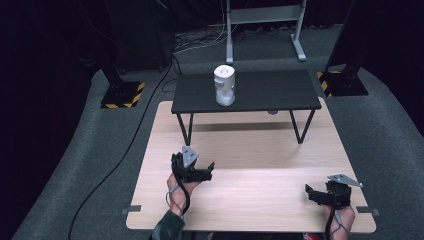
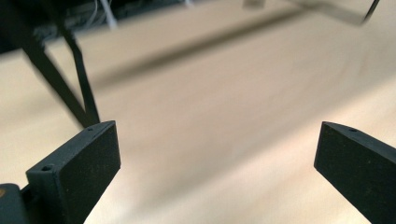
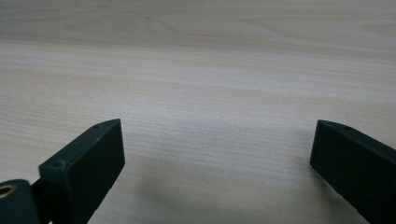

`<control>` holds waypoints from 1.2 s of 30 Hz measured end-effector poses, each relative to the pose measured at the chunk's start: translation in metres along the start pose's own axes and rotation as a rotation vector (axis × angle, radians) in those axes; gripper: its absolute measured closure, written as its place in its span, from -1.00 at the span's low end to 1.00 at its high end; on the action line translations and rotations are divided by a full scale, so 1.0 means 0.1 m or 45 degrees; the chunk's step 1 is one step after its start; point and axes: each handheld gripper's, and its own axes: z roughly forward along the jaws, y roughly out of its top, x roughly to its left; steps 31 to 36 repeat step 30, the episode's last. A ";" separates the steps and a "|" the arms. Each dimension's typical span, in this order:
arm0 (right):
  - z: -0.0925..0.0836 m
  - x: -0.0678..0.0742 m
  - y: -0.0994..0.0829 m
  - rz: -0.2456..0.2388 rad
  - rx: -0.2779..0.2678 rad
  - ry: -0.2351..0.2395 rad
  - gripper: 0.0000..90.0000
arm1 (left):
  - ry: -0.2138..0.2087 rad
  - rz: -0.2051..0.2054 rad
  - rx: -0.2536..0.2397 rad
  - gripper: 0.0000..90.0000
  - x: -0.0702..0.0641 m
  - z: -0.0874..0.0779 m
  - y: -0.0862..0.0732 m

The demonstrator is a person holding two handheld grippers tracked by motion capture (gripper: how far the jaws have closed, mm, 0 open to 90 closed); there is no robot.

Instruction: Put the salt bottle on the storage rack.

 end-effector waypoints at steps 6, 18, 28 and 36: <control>0.00 0.01 0.00 0.002 0.002 -0.010 -0.96 | 0.029 0.017 0.124 -1.00 -0.09 0.04 -0.27; 0.00 0.04 0.01 -0.006 0.007 -0.024 -0.96 | -0.004 -0.010 0.165 -1.00 -0.09 0.09 -0.37; 0.00 0.08 0.01 -0.033 0.009 -0.038 -0.97 | 0.017 0.095 0.180 -1.00 -0.21 0.11 -0.35; 0.01 0.08 0.01 -0.033 0.009 -0.036 -0.97 | 0.020 0.096 0.178 -1.00 -0.22 0.11 -0.35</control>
